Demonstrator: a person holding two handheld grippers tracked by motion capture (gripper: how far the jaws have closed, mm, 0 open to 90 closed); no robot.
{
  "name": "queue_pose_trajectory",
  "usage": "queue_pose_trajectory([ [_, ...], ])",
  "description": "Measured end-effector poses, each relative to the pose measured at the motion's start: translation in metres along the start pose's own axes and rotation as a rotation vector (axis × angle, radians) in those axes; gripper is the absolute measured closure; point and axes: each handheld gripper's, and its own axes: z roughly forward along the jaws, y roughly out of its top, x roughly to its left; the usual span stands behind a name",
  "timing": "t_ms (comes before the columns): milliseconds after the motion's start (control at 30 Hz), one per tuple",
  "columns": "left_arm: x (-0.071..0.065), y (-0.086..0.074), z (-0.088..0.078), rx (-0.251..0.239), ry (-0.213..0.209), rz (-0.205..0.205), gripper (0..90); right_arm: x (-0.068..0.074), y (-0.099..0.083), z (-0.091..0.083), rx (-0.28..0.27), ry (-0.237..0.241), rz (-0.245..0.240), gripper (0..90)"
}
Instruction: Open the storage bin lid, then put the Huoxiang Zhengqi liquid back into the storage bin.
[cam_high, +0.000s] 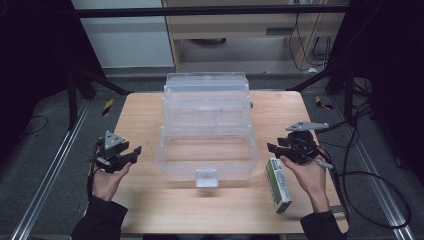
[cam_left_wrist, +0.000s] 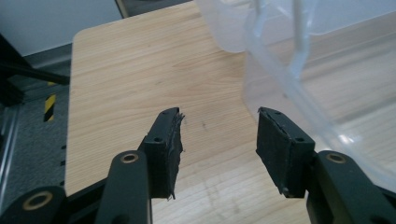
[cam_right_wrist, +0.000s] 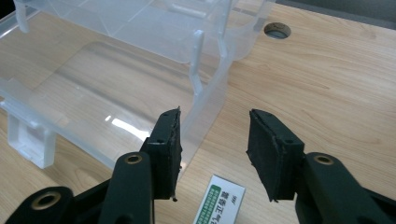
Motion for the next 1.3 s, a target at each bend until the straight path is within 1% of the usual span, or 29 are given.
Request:
queue_pose_trajectory([
  [67,0.003,-0.002,0.002,0.010,0.010,-0.005,48.1,-0.001,0.001,-0.003,0.007,-0.005,-0.003,52.9],
  [133,0.005,-0.004,0.002,0.009,0.013,-0.011,47.5,-0.001,0.003,-0.008,0.012,-0.015,-0.006,51.6],
  [200,0.007,-0.004,0.001,0.006,0.015,-0.015,46.8,0.000,0.004,-0.011,0.024,-0.018,-0.011,50.7],
  [300,0.009,-0.004,0.000,0.000,0.022,-0.022,45.6,0.001,0.006,-0.016,0.049,-0.035,-0.018,48.7],
  [367,0.010,-0.004,-0.001,0.000,0.024,-0.025,45.5,0.001,0.006,-0.016,0.056,-0.036,-0.017,48.4],
  [467,0.011,-0.005,-0.001,0.002,0.023,-0.031,44.6,0.005,0.008,-0.018,0.088,-0.037,-0.017,48.4],
  [500,0.012,-0.006,0.000,0.009,0.027,-0.025,43.9,0.007,0.009,-0.020,0.101,-0.037,-0.018,48.4],
  [633,0.012,-0.008,0.002,0.018,0.026,-0.025,42.9,0.010,0.012,-0.024,0.115,-0.040,-0.017,47.8],
  [667,0.012,-0.008,0.003,0.019,0.026,-0.028,42.3,0.012,0.012,-0.025,0.130,-0.040,-0.008,48.3],
  [700,0.013,-0.008,0.004,0.021,0.025,-0.027,42.3,0.012,0.012,-0.025,0.130,-0.040,-0.008,48.3],
  [767,0.013,-0.007,0.005,0.022,0.025,-0.023,41.4,0.015,0.010,-0.027,0.162,-0.030,0.002,48.4],
  [800,0.013,-0.006,0.006,0.020,0.026,-0.022,41.2,0.015,0.009,-0.028,0.168,-0.032,0.000,48.4],
  [867,0.013,-0.006,0.006,0.019,0.031,-0.018,40.9,0.016,0.008,-0.028,0.173,-0.037,0.000,48.3],
  [900,0.014,-0.006,0.006,0.021,0.035,-0.017,40.5,0.017,0.005,-0.028,0.188,-0.041,0.000,47.9],
  [967,0.015,-0.007,0.006,0.023,0.043,-0.018,40.5,0.017,0.003,-0.028,0.198,-0.047,0.001,47.5],
  [1000,0.015,-0.007,0.006,0.023,0.043,-0.018,40.4,0.019,0.001,-0.027,0.211,-0.059,-0.002,47.1],
  [1033,0.016,-0.007,0.006,0.025,0.044,-0.020,40.4,0.019,0.001,-0.027,0.211,-0.059,-0.002,47.1],
  [1067,0.016,-0.006,0.005,0.021,0.051,-0.020,40.2,0.021,-0.001,-0.027,0.227,-0.056,-0.002,46.8],
  [1133,0.016,-0.006,0.005,0.021,0.052,-0.020,40.1,0.022,-0.002,-0.027,0.231,-0.053,-0.005,46.6],
  [1200,0.016,-0.006,0.004,0.020,0.054,-0.019,40.0,0.024,-0.007,-0.025,0.256,-0.053,-0.001,46.1],
  [1267,0.015,-0.006,0.004,0.022,0.056,-0.019,39.9,0.024,-0.009,-0.025,0.260,-0.050,0.002,46.0],
  [1300,0.016,-0.006,0.004,0.023,0.056,-0.019,39.8,0.024,-0.011,-0.024,0.278,-0.049,0.005,45.9],
])
